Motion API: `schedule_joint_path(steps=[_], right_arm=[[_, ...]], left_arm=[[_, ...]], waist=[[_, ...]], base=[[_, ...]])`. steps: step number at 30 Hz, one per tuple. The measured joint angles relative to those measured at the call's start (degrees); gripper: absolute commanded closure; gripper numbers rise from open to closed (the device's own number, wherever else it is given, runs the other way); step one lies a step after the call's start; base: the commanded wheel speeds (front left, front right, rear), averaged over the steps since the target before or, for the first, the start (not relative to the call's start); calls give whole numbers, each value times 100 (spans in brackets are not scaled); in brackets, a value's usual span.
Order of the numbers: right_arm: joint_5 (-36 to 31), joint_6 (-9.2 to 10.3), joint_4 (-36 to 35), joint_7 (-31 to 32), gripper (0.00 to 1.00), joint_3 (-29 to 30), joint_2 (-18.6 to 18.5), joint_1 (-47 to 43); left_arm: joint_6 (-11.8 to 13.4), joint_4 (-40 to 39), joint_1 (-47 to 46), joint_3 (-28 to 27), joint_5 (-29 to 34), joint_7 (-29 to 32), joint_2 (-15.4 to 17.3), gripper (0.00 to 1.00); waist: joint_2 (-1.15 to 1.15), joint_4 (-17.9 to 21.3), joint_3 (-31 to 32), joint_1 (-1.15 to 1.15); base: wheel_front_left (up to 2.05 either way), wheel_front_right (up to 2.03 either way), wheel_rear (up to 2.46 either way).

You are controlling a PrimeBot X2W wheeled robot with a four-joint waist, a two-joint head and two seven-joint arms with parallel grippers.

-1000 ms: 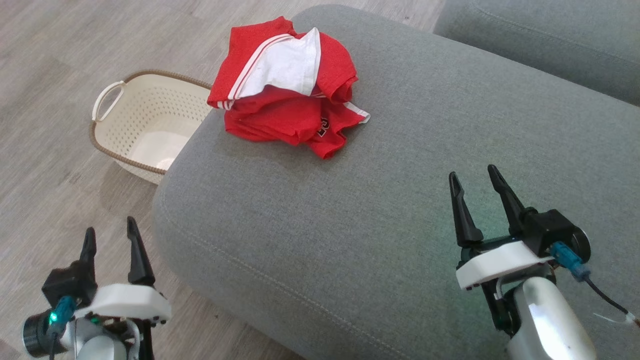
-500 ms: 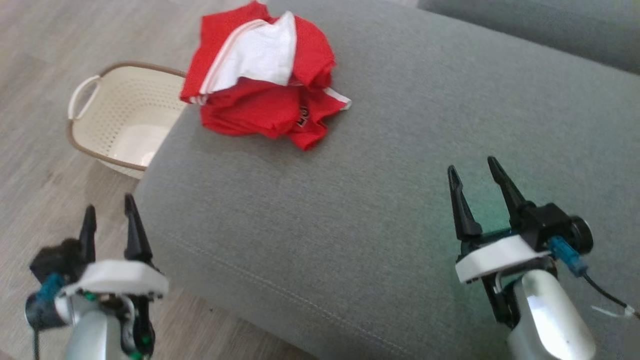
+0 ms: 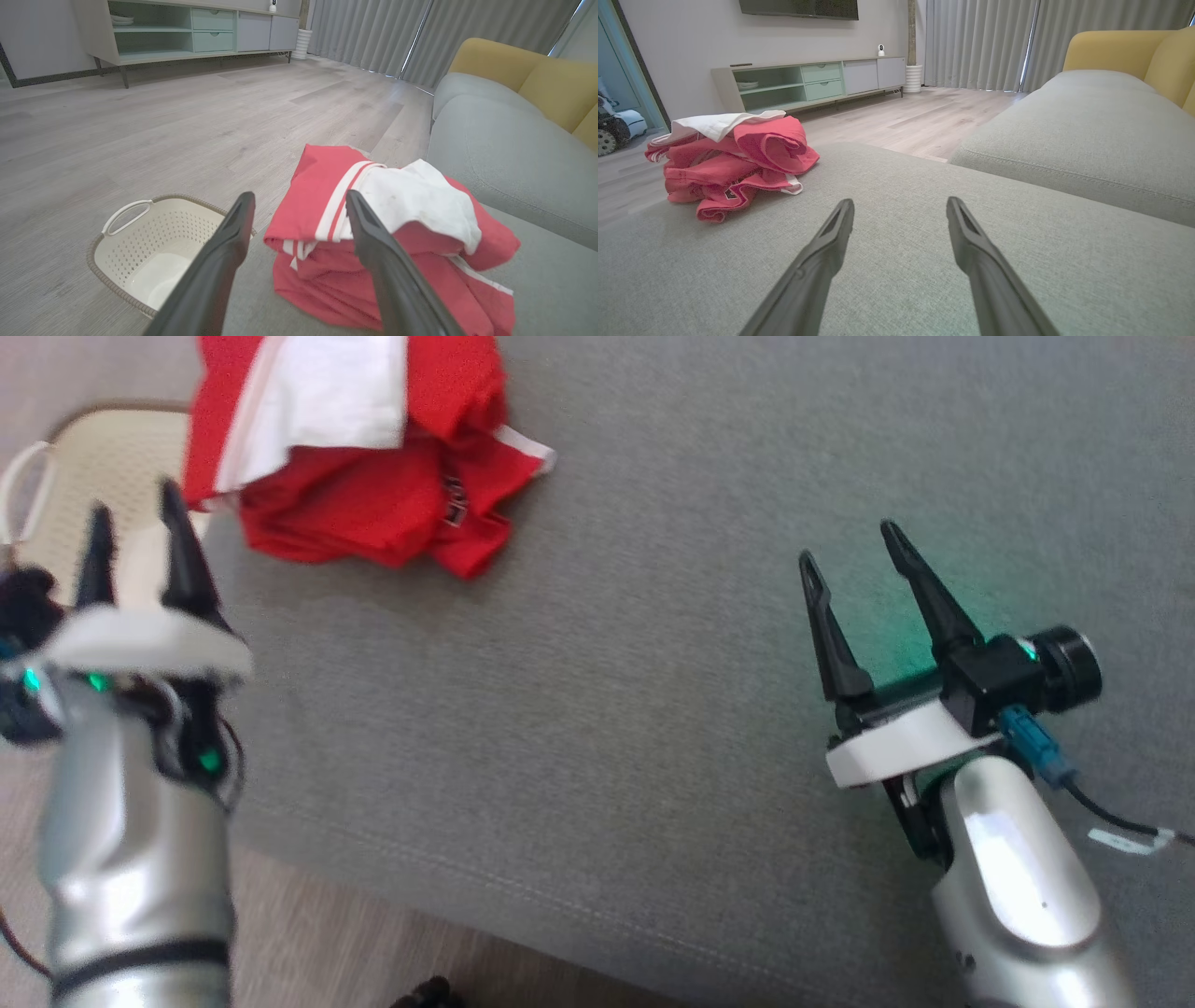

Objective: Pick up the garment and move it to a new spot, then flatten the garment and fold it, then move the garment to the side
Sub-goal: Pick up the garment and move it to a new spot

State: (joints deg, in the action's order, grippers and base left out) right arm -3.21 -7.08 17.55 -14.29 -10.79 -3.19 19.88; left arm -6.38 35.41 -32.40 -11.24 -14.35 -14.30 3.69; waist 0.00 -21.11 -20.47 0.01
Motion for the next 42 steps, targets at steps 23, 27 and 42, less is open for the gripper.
schedule_joint_path(steps=[23,27,42], right_arm=[[46,0,-272,114,0,-297,-43,487],[122,0,-203,109,0,-265,-44,484],[625,0,69,-8,0,-253,-43,187]], left_arm=[[-116,3207,-2220,1013,-155,363,1050,100],[-116,3361,-2242,1074,-244,352,1059,100],[-115,2373,-2576,1639,-33,1,1059,100]], waist=[[0,868,-971,0],[0,915,-872,0],[0,1164,-49,-1]], base=[[0,0,0],[0,0,0],[0,0,0]])
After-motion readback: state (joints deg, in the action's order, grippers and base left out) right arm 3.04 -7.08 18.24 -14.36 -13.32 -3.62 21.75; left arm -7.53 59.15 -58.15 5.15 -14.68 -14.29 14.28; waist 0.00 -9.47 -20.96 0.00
